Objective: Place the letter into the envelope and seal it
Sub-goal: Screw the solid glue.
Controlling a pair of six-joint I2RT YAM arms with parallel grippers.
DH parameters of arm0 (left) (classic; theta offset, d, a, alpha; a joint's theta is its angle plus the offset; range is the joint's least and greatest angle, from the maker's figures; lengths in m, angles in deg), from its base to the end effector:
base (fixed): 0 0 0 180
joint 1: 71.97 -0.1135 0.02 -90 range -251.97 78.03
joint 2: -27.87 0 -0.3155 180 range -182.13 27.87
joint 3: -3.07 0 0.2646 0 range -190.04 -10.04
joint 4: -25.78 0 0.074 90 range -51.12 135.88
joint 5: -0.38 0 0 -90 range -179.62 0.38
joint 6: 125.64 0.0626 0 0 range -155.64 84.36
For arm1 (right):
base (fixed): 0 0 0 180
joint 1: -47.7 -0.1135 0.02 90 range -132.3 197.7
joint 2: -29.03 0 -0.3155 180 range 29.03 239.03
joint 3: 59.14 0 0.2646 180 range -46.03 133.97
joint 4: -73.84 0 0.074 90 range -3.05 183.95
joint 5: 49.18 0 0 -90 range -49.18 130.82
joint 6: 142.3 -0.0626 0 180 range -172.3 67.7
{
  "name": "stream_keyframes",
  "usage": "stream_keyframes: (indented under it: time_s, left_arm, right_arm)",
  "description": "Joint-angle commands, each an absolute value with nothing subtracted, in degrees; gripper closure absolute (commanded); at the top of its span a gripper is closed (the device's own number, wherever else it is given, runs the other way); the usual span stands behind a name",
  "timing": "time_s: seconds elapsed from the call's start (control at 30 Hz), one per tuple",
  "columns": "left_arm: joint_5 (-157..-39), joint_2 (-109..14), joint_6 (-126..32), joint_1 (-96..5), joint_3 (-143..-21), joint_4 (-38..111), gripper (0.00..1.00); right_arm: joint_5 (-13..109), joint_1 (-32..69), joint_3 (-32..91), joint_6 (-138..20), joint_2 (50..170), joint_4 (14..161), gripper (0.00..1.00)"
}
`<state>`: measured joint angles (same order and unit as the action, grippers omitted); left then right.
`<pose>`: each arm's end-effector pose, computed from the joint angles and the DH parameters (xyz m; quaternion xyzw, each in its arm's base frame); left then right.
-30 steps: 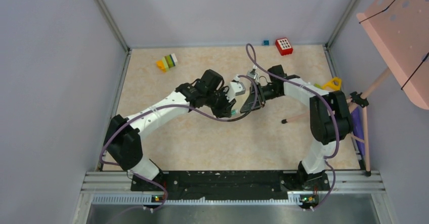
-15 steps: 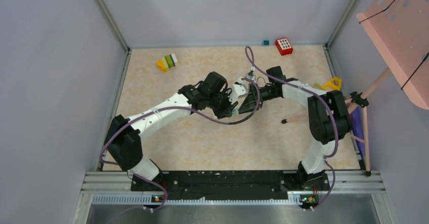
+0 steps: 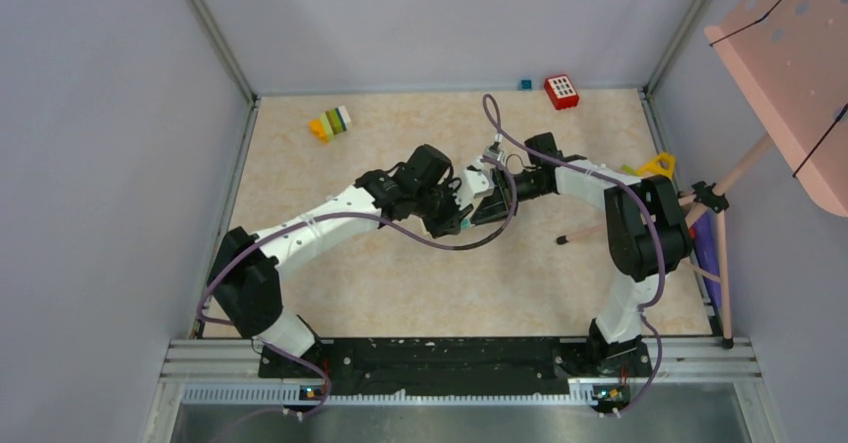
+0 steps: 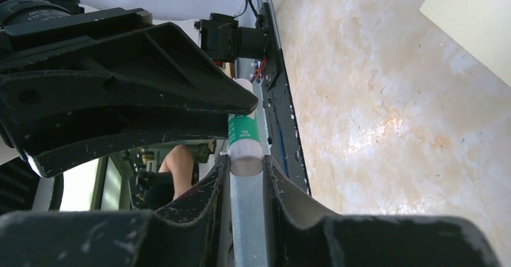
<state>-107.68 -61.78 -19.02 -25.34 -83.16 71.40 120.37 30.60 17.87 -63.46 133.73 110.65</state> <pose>0.2398 -0.2821 0.3124 0.5319 0.7590 -0.2315 0.2957 0.3366 0.1680 0.2187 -0.1798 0.7413 0.6465 0.0122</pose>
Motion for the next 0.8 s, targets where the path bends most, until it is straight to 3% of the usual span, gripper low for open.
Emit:
stream_keyframes:
  time_s: [0.0, 0.2, 0.33, 0.43, 0.67, 0.77]
  left_arm:
    - [-109.3, -62.8, -18.5, -24.9, -83.6, 70.0, 1.00]
    - [-124.1, -68.2, -18.3, -26.5, -89.2, 78.7, 1.00]
    - [-136.5, -71.3, -16.7, -28.3, -91.9, 83.7, 1.00]
    - [-147.1, -74.0, -13.2, -30.6, -94.7, 89.3, 1.00]
    - [-159.4, -77.0, -7.3, -33.6, -96.7, 97.1, 1.00]
    - [-158.1, -76.7, -7.4, -33.8, -96.6, 97.0, 1.00]
  right_arm:
    - [120.3, 30.3, 19.8, -60.3, 133.2, 112.3, 0.85]
    - [123.0, 29.7, 23.0, -39.5, 130.7, 127.1, 0.84]
    - [125.3, 28.6, 24.8, -7.8, 127.8, 145.7, 0.84]
    - [127.5, 28.3, 26.0, 29.4, 127.8, 170.2, 0.84]
    - [129.3, 28.1, 25.2, 34.4, 129.0, 172.8, 0.80]
    - [129.5, 28.1, 25.8, 33.3, 129.5, 172.8, 0.66]
